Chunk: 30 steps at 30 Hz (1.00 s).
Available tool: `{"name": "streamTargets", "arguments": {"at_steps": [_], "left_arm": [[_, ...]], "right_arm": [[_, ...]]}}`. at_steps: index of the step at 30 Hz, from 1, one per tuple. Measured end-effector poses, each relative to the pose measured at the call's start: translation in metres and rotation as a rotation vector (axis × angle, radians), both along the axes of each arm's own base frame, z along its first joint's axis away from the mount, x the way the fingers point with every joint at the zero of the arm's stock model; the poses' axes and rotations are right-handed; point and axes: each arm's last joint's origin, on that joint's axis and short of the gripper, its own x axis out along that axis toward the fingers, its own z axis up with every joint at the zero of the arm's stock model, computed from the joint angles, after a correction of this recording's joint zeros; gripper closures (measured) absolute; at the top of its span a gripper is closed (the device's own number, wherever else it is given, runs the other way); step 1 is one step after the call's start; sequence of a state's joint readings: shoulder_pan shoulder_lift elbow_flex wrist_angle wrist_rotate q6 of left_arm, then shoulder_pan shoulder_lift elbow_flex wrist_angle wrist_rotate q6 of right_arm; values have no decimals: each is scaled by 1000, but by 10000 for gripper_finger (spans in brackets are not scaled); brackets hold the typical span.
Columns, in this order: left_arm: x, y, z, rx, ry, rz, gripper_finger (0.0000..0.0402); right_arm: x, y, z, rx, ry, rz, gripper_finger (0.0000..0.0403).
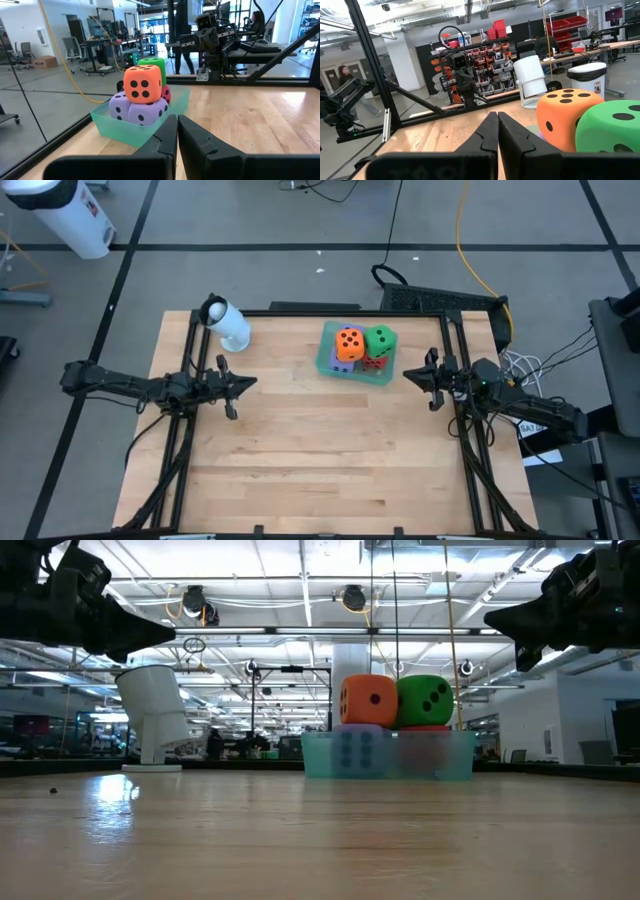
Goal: Pick & Place Dice
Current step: Return to Home Position
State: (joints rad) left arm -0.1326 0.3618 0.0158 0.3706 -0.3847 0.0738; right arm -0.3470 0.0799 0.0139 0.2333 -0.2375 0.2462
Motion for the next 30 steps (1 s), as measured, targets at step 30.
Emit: {"name": "streamTargets", "arguments": {"at_steps": [30], "left_arm": [[0,0,0,0,0,0,376]], "right_arm": [[0,0,0,0,0,0,403]]}}
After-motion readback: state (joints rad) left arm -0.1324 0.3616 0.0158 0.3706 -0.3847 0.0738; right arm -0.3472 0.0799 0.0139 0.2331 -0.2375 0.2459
